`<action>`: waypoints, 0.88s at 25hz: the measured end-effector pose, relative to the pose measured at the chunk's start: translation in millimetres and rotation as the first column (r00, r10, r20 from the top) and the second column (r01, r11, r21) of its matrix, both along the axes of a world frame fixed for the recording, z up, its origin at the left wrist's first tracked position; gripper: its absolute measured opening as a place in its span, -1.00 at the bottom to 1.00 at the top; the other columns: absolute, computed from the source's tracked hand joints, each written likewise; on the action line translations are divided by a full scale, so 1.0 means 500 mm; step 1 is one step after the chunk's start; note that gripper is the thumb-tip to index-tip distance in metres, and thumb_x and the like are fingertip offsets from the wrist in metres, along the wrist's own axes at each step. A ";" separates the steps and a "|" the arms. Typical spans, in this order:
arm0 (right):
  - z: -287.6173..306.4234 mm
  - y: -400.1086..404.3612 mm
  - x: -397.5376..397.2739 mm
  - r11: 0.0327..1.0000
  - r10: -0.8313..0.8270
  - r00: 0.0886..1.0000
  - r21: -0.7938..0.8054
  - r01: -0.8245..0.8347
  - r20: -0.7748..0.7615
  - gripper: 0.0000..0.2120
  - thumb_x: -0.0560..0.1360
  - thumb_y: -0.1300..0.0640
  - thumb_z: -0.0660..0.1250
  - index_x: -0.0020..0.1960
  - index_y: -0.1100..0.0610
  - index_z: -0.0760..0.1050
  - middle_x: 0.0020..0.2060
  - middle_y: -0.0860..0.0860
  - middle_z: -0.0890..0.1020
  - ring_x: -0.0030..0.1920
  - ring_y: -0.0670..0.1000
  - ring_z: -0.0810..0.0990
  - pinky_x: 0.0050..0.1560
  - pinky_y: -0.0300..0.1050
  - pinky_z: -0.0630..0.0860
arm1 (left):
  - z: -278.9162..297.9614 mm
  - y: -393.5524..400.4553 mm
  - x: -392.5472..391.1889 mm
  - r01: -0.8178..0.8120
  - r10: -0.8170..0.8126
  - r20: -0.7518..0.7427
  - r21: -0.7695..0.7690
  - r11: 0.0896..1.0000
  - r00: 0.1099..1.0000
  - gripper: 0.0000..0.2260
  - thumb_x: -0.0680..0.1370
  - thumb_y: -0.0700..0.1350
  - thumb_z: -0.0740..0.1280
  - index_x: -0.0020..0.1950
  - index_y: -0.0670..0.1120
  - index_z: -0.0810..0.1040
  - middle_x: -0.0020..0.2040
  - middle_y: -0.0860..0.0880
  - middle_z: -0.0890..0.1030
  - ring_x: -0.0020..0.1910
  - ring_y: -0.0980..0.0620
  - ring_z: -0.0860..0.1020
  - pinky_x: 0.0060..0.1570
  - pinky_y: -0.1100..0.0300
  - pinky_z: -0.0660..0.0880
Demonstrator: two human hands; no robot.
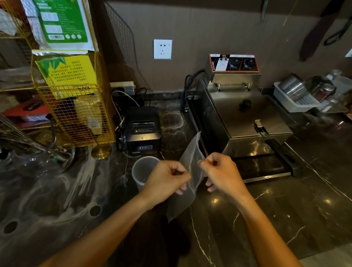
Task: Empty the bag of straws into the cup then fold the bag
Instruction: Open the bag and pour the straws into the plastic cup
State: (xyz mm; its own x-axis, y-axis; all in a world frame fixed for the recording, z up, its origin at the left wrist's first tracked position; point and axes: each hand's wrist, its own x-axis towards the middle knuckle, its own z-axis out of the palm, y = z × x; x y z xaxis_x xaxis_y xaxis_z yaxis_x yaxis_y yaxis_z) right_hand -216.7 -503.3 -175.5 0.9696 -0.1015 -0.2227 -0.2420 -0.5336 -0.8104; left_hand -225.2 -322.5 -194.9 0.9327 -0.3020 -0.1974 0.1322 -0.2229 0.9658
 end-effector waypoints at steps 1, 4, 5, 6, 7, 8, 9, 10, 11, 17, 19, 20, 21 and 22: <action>-0.003 0.000 0.003 1.000 0.015 0.999 -0.011 -0.015 0.037 -0.82 0.61 0.04 0.35 -0.08 0.14 0.56 -0.28 0.08 0.66 -0.42 -0.07 0.63 -0.41 -0.18 0.60 | 0.002 -0.002 0.001 0.005 -0.005 -0.001 0.006 1.000 1.000 -0.87 0.61 -0.23 0.37 -0.11 -0.08 0.65 -0.26 0.00 0.65 -0.26 0.14 0.66 -0.21 0.24 0.66; -0.005 0.001 0.004 0.995 0.086 0.996 0.039 -0.087 0.037 -0.81 0.63 0.09 0.33 -0.10 0.17 0.58 -0.28 0.18 0.68 -0.46 -0.05 0.60 -0.39 -0.13 0.61 | 0.010 -0.005 0.007 -0.033 0.034 -0.011 0.035 0.999 0.999 -0.92 0.59 -0.16 0.39 0.07 -0.06 0.64 -0.15 -0.12 0.70 -0.20 0.07 0.70 -0.19 0.20 0.67; -0.004 0.004 0.001 0.992 0.102 0.994 0.066 -0.104 0.027 -0.81 0.63 0.10 0.34 -0.10 0.19 0.59 -0.27 0.21 0.68 -0.45 -0.04 0.59 -0.39 -0.13 0.60 | 0.010 -0.007 0.010 -0.044 0.044 0.002 0.055 0.997 0.999 -0.90 0.59 -0.13 0.41 0.09 -0.07 0.64 -0.14 -0.16 0.71 -0.19 0.03 0.72 -0.17 0.14 0.69; 0.000 0.008 -0.003 0.990 0.114 0.993 0.077 -0.116 0.024 -0.80 0.63 0.11 0.34 -0.10 0.19 0.59 -0.28 0.20 0.68 -0.45 -0.05 0.59 -0.38 -0.12 0.59 | 0.009 -0.009 0.013 -0.049 0.047 0.027 0.083 0.995 0.999 -0.90 0.59 -0.12 0.42 0.08 -0.07 0.66 -0.15 -0.18 0.72 -0.20 -0.02 0.73 -0.15 0.09 0.70; 0.003 0.009 -0.007 0.991 0.111 0.994 0.068 -0.112 0.021 -0.80 0.63 0.12 0.34 -0.12 0.19 0.59 -0.31 0.16 0.66 -0.44 -0.05 0.59 -0.36 -0.12 0.59 | 0.008 -0.009 0.014 -0.059 0.052 0.059 0.117 0.991 0.997 -0.92 0.59 -0.11 0.42 0.04 -0.08 0.67 -0.18 -0.17 0.73 -0.20 -0.07 0.73 -0.14 0.04 0.69; 0.009 0.008 -0.010 0.996 0.083 0.996 0.035 -0.083 0.016 -0.80 0.62 0.11 0.35 -0.14 0.18 0.59 -0.34 0.10 0.65 -0.42 -0.05 0.59 -0.35 -0.12 0.59 | 0.006 -0.008 0.014 -0.081 0.070 0.085 0.134 0.988 0.994 -0.94 0.59 -0.12 0.41 0.00 -0.08 0.67 -0.20 -0.15 0.72 -0.21 -0.09 0.73 -0.13 0.01 0.69; 0.015 0.001 -0.013 0.999 0.031 0.999 -0.029 -0.031 0.013 -0.79 0.60 0.09 0.36 -0.17 0.14 0.58 -0.35 0.05 0.64 -0.39 -0.05 0.61 -0.32 -0.12 0.60 | 0.004 -0.003 0.016 -0.124 0.109 0.109 0.147 0.981 0.988 -0.94 0.60 -0.14 0.40 -0.04 -0.08 0.66 -0.21 -0.12 0.72 -0.23 -0.06 0.73 -0.16 0.02 0.70; 0.022 -0.010 -0.014 0.993 -0.024 0.999 -0.119 0.026 0.021 -0.79 0.59 0.06 0.37 -0.20 0.09 0.57 -0.35 0.02 0.64 -0.36 -0.05 0.63 -0.29 -0.09 0.60 | 0.001 0.007 0.017 -0.177 0.156 0.134 0.161 0.971 0.979 -0.92 0.61 -0.16 0.39 -0.07 -0.07 0.64 -0.22 -0.10 0.71 -0.26 0.00 0.72 -0.21 0.09 0.70; 0.029 -0.024 -0.014 0.973 -0.063 0.997 -0.218 0.069 0.033 -0.79 0.58 0.02 0.37 -0.22 0.05 0.57 -0.35 0.01 0.65 -0.33 -0.04 0.64 -0.27 -0.06 0.59 | 0.000 0.018 0.018 -0.228 0.199 0.165 0.182 0.957 0.966 -0.90 0.61 -0.17 0.38 -0.09 -0.06 0.62 -0.22 -0.07 0.69 -0.30 0.07 0.69 -0.27 0.19 0.68; 0.037 -0.038 -0.015 0.885 0.076 0.996 -0.464 -0.047 0.044 -0.90 0.57 0.03 0.40 0.05 -0.03 0.50 -0.23 -0.08 0.62 -0.26 -0.14 0.56 -0.31 -0.16 0.39 | 0.002 0.032 0.022 -0.005 -0.053 0.163 0.335 0.942 0.985 -0.77 0.59 -0.14 0.40 0.18 0.15 0.57 -0.03 0.10 0.66 -0.13 0.16 0.66 -0.10 0.15 0.63; 0.032 -0.018 -0.011 0.870 0.128 0.985 -0.489 -0.054 0.118 -0.91 0.57 -0.02 0.40 -0.03 -0.06 0.50 -0.28 -0.09 0.61 -0.28 -0.14 0.58 -0.31 -0.15 0.43 | 0.005 0.018 0.024 0.020 -0.087 0.188 0.332 0.943 0.978 -0.80 0.55 -0.10 0.42 0.10 0.18 0.64 -0.10 0.12 0.69 -0.10 0.21 0.67 -0.01 0.07 0.66; 0.028 -0.011 -0.007 0.863 0.148 0.976 -0.503 -0.049 0.159 -0.89 0.58 -0.03 0.39 -0.09 -0.07 0.51 -0.31 -0.09 0.61 -0.30 -0.15 0.58 -0.31 -0.15 0.45 | 0.006 0.010 0.025 -0.010 -0.069 0.214 0.346 0.938 0.974 -0.84 0.53 -0.06 0.43 0.05 0.18 0.66 -0.16 0.14 0.70 -0.14 0.24 0.66 -0.02 0.05 0.66; 0.024 -0.007 -0.005 0.858 0.169 0.968 -0.512 -0.050 0.188 -0.87 0.60 -0.03 0.38 -0.12 -0.08 0.52 -0.33 -0.09 0.60 -0.31 -0.16 0.58 -0.31 -0.17 0.46 | 0.010 0.003 0.027 -0.048 -0.050 0.244 0.382 0.923 0.968 -0.91 0.53 -0.02 0.43 -0.01 0.17 0.66 -0.23 0.15 0.68 -0.20 0.27 0.64 -0.04 0.05 0.65; 0.024 -0.005 -0.005 0.853 0.189 0.961 -0.518 -0.059 0.203 -0.85 0.61 -0.02 0.37 -0.14 -0.08 0.52 -0.34 -0.09 0.59 -0.32 -0.16 0.58 -0.32 -0.19 0.45 | 0.013 -0.002 0.030 -0.086 -0.037 0.279 0.417 0.905 0.960 -0.98 0.53 0.03 0.43 -0.06 0.15 0.65 -0.28 0.14 0.67 -0.24 0.28 0.62 -0.07 0.06 0.64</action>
State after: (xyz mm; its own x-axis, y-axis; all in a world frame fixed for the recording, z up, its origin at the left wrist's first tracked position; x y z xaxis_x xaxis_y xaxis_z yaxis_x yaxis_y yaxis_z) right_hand -219.1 -505.7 -163.7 0.9979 -0.0116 0.0641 0.0182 -0.8949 -0.4460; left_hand -210.4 -323.4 -188.4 0.9738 -0.2243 -0.0370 -0.1124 -0.6164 0.7793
